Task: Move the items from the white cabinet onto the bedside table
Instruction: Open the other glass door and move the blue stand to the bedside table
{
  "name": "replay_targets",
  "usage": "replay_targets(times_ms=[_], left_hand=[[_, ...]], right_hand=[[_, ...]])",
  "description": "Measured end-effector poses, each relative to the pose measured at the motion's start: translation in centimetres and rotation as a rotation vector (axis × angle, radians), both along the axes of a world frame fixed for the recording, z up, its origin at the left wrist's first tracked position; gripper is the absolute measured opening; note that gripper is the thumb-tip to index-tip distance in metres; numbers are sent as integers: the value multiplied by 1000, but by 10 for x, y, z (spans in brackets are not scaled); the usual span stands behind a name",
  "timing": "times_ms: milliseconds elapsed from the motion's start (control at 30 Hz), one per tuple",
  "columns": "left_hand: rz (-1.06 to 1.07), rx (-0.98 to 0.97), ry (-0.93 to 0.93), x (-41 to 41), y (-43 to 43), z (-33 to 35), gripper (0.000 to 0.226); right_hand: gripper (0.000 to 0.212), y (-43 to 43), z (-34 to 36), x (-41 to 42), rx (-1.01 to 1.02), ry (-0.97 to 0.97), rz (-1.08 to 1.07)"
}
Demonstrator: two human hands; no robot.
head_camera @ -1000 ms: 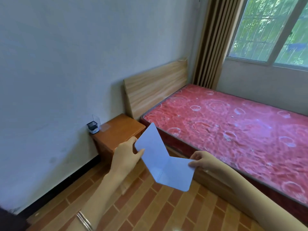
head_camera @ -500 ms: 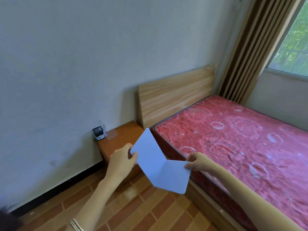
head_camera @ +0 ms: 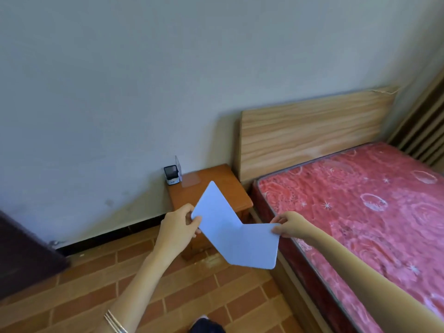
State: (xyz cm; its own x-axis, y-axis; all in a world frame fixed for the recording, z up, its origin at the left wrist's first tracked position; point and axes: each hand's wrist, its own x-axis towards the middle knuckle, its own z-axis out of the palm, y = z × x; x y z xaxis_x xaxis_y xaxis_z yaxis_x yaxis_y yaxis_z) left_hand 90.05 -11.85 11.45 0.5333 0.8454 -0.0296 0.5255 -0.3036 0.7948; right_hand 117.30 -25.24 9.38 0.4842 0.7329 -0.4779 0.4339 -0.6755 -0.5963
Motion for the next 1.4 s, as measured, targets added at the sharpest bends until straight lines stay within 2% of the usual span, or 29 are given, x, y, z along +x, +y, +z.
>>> replay_targets(times_ms=[167,333,533,667,867,1000,1200,1400], left_hand=[[35,-30,51,17,54,-16,9],[59,-79,43,37,126,-23,9],[85,-100,49,64,198,-30,6],[146,-122,32,80,233,-40,12],[240,-57,48,116,277,-58,10],[289,-95,37,145,305,-73,14],[370,-192,46,183,344,-95,11],[399,-189,116,208,376,-139,16]], right_hand=[[17,73,-23,20,-26,42,23],[30,162,-37,46,-44,44,13],[40,254,-48,66,-50,-37,28],[42,300,-60,83,-64,-62,62],[36,371,-84,119,23,-43,-68],[30,420,-101,142,19,-94,30],[36,492,-129,175,-52,-121,178],[46,542,-186,186,-100,-65,166]])
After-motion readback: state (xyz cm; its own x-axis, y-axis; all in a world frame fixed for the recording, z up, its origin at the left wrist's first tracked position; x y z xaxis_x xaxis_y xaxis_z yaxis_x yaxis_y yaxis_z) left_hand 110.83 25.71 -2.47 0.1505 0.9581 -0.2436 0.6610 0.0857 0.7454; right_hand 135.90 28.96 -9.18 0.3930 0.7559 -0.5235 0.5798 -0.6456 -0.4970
